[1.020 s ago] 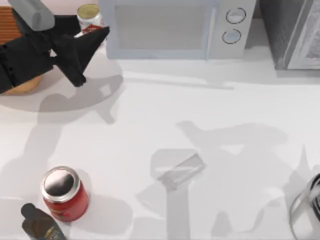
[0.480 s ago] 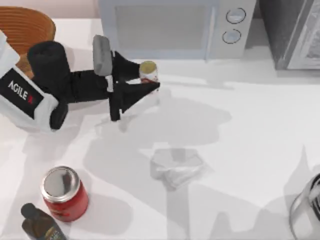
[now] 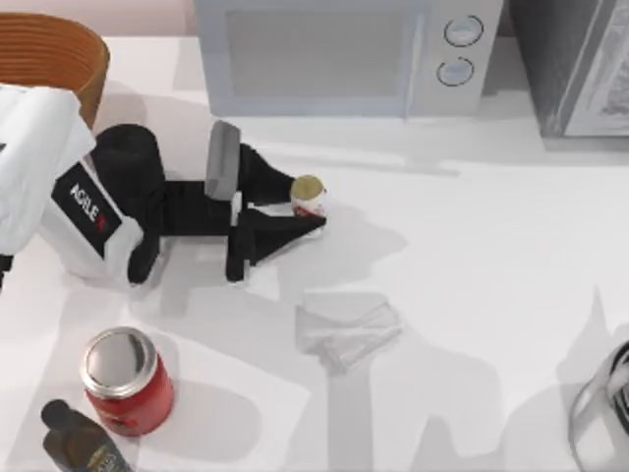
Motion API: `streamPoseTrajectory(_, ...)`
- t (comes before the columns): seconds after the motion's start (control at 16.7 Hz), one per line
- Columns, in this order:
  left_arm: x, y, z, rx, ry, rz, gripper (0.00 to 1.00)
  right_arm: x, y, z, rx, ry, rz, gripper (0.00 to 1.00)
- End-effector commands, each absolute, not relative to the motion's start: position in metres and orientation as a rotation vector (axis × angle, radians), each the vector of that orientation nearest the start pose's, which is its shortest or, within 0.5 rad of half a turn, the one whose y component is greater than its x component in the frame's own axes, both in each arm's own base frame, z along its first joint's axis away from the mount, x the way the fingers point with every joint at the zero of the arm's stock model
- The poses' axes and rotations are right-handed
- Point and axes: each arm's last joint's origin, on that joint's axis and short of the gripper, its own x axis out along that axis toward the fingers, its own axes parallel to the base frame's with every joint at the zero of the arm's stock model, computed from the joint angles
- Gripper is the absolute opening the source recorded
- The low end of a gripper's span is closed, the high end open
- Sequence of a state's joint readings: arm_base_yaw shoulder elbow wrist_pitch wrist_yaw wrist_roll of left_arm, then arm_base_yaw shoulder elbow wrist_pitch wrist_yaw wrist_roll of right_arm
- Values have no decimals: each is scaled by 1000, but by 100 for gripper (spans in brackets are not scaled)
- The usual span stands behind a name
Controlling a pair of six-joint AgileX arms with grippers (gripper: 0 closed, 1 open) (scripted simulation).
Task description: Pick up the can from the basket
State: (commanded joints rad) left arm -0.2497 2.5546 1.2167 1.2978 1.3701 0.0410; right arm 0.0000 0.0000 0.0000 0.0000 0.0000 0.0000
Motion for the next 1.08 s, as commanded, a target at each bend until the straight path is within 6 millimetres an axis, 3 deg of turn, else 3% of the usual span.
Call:
streamPoseTrajectory(0.18,415,-133,18,0,0,-1591,0,106,-1,160,0,0,0,100)
streamPoseTrajectory(0.96,415,-133,18,0,0,-1591,98,106,-1,160,0,0,0,100)
streamPoseTrajectory(1.08,415,-133,18,0,0,-1591,100,106,-1,160,0,0,0,100)
